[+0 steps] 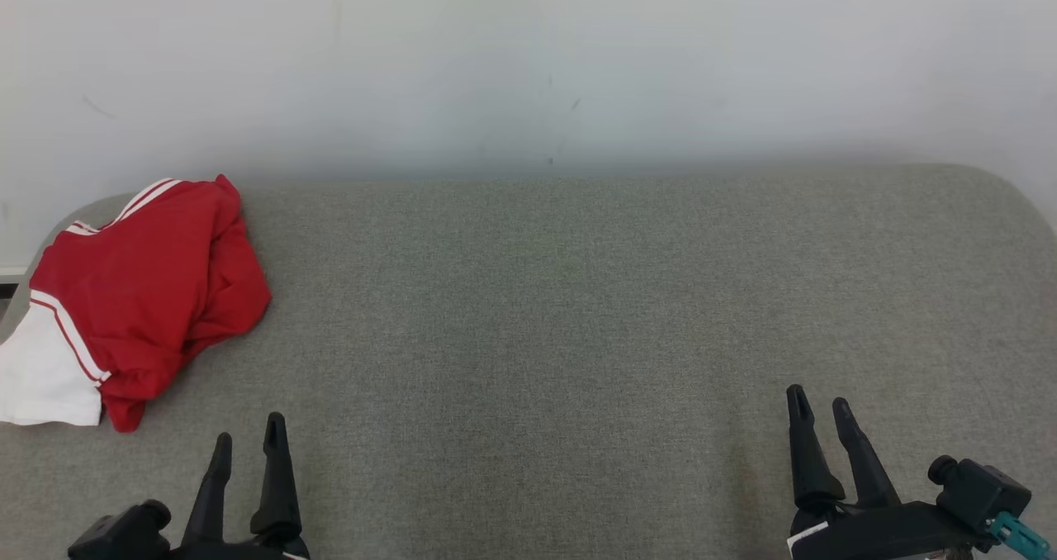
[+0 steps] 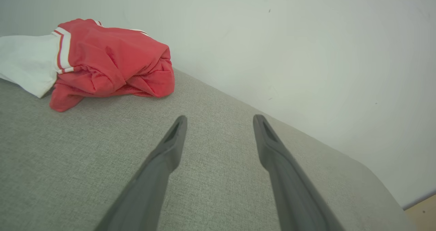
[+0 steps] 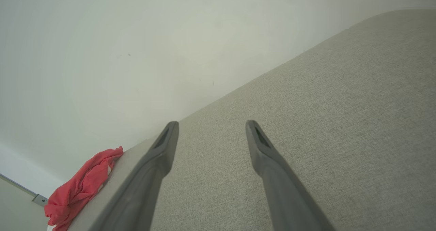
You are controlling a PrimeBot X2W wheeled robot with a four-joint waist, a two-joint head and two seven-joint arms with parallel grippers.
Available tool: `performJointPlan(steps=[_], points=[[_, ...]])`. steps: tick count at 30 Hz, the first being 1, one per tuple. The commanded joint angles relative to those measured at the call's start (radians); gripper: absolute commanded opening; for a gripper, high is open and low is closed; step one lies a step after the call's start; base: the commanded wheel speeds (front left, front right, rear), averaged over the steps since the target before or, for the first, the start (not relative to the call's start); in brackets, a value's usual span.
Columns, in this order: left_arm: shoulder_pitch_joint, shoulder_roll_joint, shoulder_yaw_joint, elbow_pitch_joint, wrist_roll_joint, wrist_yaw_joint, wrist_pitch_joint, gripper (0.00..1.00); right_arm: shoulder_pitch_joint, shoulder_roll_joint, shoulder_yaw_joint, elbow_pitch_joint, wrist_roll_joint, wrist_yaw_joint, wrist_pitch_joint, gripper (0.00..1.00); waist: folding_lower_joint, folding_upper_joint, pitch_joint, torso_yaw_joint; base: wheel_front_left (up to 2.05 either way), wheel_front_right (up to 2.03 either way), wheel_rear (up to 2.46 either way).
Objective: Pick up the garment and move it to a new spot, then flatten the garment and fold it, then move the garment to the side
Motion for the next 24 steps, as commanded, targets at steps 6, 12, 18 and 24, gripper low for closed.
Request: performJointPlan(steps=[6, 12, 18, 24], points=[[-0.001, 0.011, -0.006, -0.022, 0.098, 0.004, -0.029, 1.0, 0.001, -0.004, 0.009, -0.018, -0.099, -0.001, -0.027, 1.0, -0.0002, 0.0, 0.0, 0.0, 0.0, 0.0, 0.0], [0.003, 0.015, -0.009, -0.027, 0.15, 0.003, -0.041, 1.0, 0.005, -0.004, 0.011, -0.02, -0.154, -0.001, -0.038, 1.0, -0.0002, 0.0, 0.0, -0.001, 0.0, 0.0, 0.0], [0.007, 0.019, -0.009, -0.032, 0.207, 0.003, -0.056, 1.0, 0.008, -0.004, 0.004, -0.025, -0.219, -0.001, -0.055, 1.0, -0.0002, 0.0, -0.002, -0.002, 0.0, 0.0, 0.0], [0.018, 0.018, -0.018, -0.04, 0.263, 0.005, -0.07, 1.0, 0.013, -0.004, -0.004, -0.029, -0.277, -0.001, -0.068, 1.0, -0.0002, 0.0, -0.005, -0.002, 0.0, 0.0, 0.0]])
